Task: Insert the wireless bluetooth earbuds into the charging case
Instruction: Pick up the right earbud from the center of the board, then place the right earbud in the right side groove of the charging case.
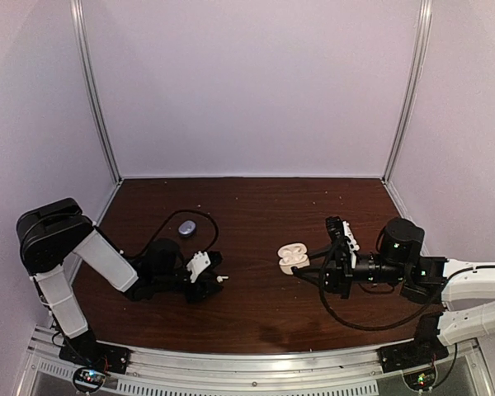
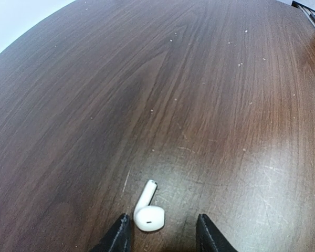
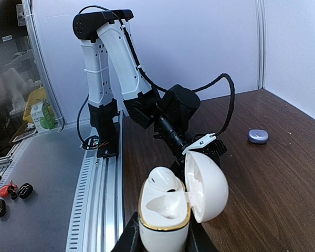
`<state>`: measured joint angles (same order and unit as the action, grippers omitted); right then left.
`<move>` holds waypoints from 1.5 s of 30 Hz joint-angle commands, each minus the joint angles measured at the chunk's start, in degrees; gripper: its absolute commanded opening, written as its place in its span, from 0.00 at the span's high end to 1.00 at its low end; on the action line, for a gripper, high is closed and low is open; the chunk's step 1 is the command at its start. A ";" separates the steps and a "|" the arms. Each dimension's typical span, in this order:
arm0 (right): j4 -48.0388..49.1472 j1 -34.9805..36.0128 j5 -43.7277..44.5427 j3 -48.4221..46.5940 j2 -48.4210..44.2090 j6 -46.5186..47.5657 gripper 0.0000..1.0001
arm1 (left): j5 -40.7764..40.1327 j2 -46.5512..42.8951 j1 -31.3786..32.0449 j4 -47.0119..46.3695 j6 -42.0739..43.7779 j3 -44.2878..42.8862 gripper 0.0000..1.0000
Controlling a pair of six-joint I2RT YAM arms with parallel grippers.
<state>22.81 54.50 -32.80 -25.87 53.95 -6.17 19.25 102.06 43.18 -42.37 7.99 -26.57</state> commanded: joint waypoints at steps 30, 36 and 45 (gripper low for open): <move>1.07 -1.24 -2.17 -0.21 0.54 0.88 1.00 | -6.14 -8.62 3.88 16.70 2.02 -8.93 0.86; 1.09 -0.96 -3.88 0.49 0.46 4.54 1.00 | -11.24 -20.77 10.49 30.98 5.94 -13.96 0.87; 0.02 0.68 -5.38 -0.43 0.62 11.62 1.00 | -12.21 -38.27 17.13 47.08 11.84 -19.92 0.87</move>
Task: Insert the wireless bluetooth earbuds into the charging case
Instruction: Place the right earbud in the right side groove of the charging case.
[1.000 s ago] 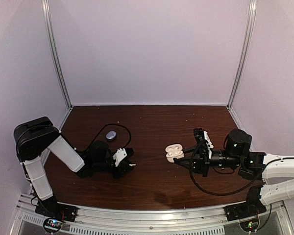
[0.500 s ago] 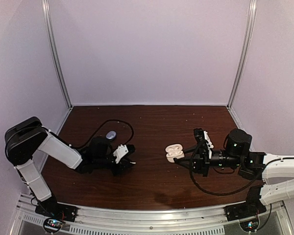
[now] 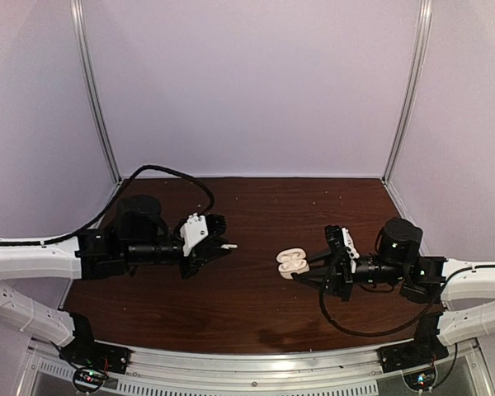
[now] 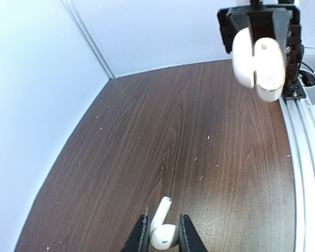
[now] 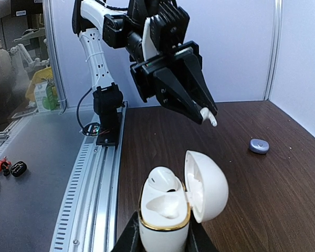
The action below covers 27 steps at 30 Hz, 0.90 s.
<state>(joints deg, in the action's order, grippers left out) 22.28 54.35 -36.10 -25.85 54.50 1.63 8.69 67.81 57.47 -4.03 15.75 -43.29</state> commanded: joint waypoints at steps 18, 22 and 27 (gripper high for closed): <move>-15.05 5.99 -9.44 -17.41 19.87 7.52 1.00 | -15.20 -0.26 21.87 33.10 14.92 -21.65 0.88; -12.09 5.96 -13.54 -17.84 21.65 4.04 1.00 | -18.09 1.75 23.70 35.38 16.54 -22.83 0.88; -8.52 6.03 -17.87 -16.91 22.92 0.19 1.00 | -20.00 3.66 24.83 35.86 18.51 -23.55 0.88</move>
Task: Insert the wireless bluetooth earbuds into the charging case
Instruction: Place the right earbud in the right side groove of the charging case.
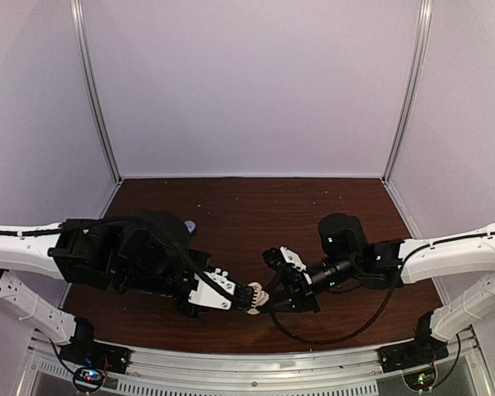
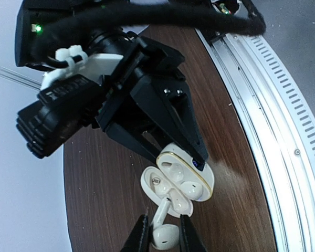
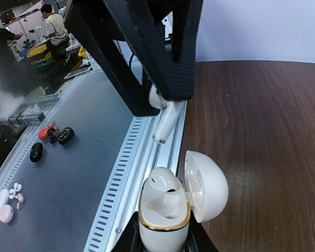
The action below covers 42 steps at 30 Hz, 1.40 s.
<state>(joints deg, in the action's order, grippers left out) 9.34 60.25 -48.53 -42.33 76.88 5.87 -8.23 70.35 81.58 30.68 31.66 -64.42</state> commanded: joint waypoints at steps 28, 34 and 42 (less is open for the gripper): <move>8.48 0.96 -8.55 0.14 3.69 -9.81 1.00 | -7.32 8.12 4.20 1.89 7.26 -6.06 0.88; 8.25 1.17 -8.66 -0.18 4.04 -9.67 1.00 | -7.82 8.53 4.22 1.89 7.67 -6.06 0.88; 9.19 1.22 -8.87 -0.61 4.73 -11.14 1.00 | -8.94 9.40 5.63 2.11 8.87 -6.30 0.88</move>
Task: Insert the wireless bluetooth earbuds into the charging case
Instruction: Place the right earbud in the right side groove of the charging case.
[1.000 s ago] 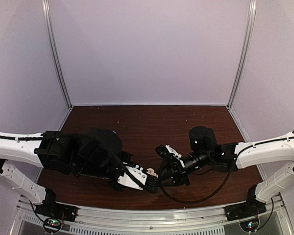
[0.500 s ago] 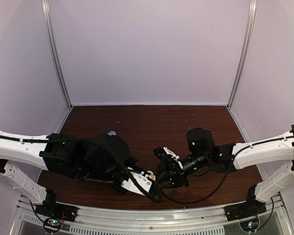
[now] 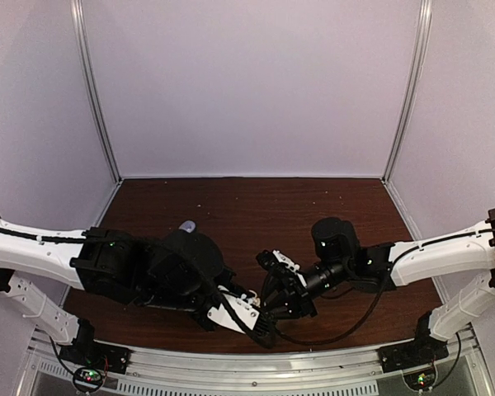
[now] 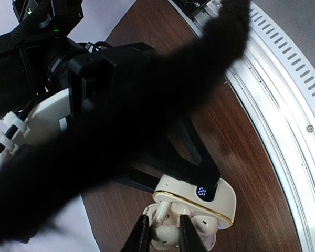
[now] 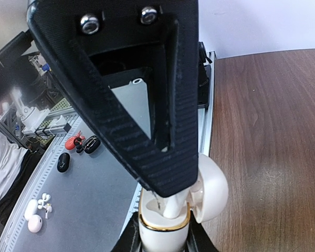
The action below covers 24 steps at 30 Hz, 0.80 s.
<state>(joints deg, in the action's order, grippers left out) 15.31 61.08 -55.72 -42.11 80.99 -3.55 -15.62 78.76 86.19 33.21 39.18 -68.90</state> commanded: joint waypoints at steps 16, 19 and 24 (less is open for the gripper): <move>6.54 0.36 -3.00 -1.22 0.16 -3.08 1.00 | -3.54 3.50 4.15 1.36 4.20 -4.02 0.82; 6.81 0.44 -3.24 -0.97 -0.43 -2.02 1.00 | -3.88 3.72 4.32 2.04 4.23 -4.60 0.79; 6.07 0.49 -3.43 -0.42 -1.41 -0.52 1.00 | -5.29 3.87 4.41 2.80 4.15 -5.01 0.69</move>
<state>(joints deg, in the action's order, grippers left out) 17.17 61.17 -58.30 -42.11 81.78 -5.76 -20.62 81.67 90.02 36.42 43.05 -72.49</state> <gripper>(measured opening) 0.227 0.290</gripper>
